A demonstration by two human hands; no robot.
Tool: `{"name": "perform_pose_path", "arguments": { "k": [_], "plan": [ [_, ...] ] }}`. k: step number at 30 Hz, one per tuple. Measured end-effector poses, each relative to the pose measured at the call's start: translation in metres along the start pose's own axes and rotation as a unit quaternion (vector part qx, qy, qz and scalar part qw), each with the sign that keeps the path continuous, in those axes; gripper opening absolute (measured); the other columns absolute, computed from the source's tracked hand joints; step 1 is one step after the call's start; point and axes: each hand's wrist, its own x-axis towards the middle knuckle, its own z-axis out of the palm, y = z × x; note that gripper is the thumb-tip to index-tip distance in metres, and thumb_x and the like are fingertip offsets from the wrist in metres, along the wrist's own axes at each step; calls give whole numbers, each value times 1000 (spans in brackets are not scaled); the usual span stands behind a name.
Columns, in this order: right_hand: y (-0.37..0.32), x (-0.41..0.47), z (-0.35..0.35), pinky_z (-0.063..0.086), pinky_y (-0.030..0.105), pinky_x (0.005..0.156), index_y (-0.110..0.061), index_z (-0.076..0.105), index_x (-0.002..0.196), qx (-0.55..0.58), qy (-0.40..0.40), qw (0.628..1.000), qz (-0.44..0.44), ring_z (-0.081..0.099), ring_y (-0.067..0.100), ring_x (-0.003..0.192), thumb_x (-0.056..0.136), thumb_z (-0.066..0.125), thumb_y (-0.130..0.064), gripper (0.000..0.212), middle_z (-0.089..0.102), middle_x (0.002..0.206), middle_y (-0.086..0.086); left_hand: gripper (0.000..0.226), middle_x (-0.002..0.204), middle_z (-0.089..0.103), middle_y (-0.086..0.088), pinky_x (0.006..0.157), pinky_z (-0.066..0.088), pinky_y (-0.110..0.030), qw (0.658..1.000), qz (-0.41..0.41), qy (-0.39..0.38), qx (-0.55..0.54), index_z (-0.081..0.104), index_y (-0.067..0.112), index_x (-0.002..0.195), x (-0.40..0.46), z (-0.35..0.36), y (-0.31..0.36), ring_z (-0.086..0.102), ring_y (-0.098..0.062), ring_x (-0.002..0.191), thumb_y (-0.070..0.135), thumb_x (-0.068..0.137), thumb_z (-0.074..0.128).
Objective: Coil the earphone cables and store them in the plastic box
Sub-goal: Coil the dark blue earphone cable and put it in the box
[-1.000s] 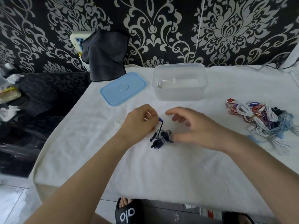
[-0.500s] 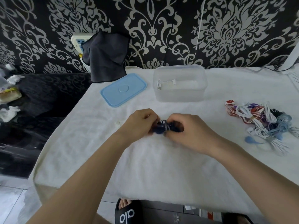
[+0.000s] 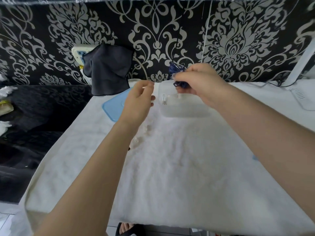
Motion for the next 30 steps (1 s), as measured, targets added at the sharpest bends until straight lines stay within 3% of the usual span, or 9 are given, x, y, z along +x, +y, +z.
{"name": "perform_pose_path", "arguments": {
  "k": [5, 8, 10, 13, 16, 19, 23, 25, 30],
  "plan": [
    [12, 37, 21, 63, 37, 73, 0, 61, 98, -156, 37, 984, 80, 70, 22, 73, 83, 77, -10, 24, 63, 95, 11, 39, 143, 55, 1, 108, 38, -31, 996, -25, -1, 89, 54, 25, 144, 5, 8, -4, 49, -17, 133, 29, 106, 44],
    [23, 45, 31, 63, 32, 67, -7, 52, 80, -243, 36, 961, 127, 68, 24, 69, 86, 71, -6, 21, 54, 82, 7, 44, 153, 48, 1, 111, 34, -30, 994, -37, -29, 103, 48, 23, 150, 4, 16, -6, 43, -17, 140, 29, 107, 41],
    [24, 47, 36, 57, 23, 51, -6, 52, 83, -270, 20, 952, 141, 65, 26, 69, 90, 66, -6, 15, 57, 81, 11, 45, 155, 47, 1, 115, 34, -33, 993, -45, -44, 104, 46, 23, 152, 4, 21, -7, 42, -17, 142, 29, 108, 40],
    [22, 49, 43, 56, 29, 72, -3, 57, 103, -323, -48, 935, 134, 65, 30, 85, 97, 51, -11, 11, 66, 99, 15, 46, 156, 46, 1, 110, 36, -30, 992, -44, -52, 110, 44, 24, 153, 4, 24, -9, 44, -16, 138, 27, 108, 39],
    [18, 47, 43, 48, 26, 59, -4, 57, 88, -384, -36, 916, 108, 60, 28, 67, 92, 48, -6, 10, 60, 74, 11, 46, 156, 45, 2, 93, 35, -25, 991, -41, -55, 116, 42, 24, 154, 5, 25, -9, 46, -10, 120, 23, 108, 39],
    [21, 50, 40, 40, 24, 47, -7, 52, 73, -393, -1, 917, 66, 56, 24, 58, 86, 47, -3, 14, 58, 73, 10, 46, 155, 46, 1, 91, 37, -26, 991, -39, -52, 116, 42, 23, 154, 6, 25, -9, 46, -11, 120, 23, 108, 40],
    [30, 49, 38, 55, 37, 72, -8, 62, 102, -376, -12, 927, -3, 63, 29, 89, 89, 44, -4, 23, 62, 92, 5, 47, 154, 46, 1, 91, 37, -26, 990, -42, -52, 125, 41, 25, 154, 5, 25, -9, 47, -14, 128, 24, 108, 40],
    [33, 46, 37, 53, 34, 78, -11, 66, 112, -391, -64, 918, 3, 62, 26, 95, 92, 43, -3, 32, 63, 96, 0, 46, 155, 45, 1, 92, 36, -26, 989, -43, -53, 130, 41, 25, 155, 4, 24, -9, 47, -17, 135, 24, 108, 40],
    [32, 52, 33, 53, 44, 99, -2, 66, 122, -442, -109, 889, 33, 66, 33, 110, 94, 43, -3, 37, 67, 123, 17, 47, 157, 44, 2, 93, 36, -25, 988, -43, -57, 134, 38, 23, 156, 4, 24, -9, 45, -18, 139, 23, 109, 39]
  ]
}}
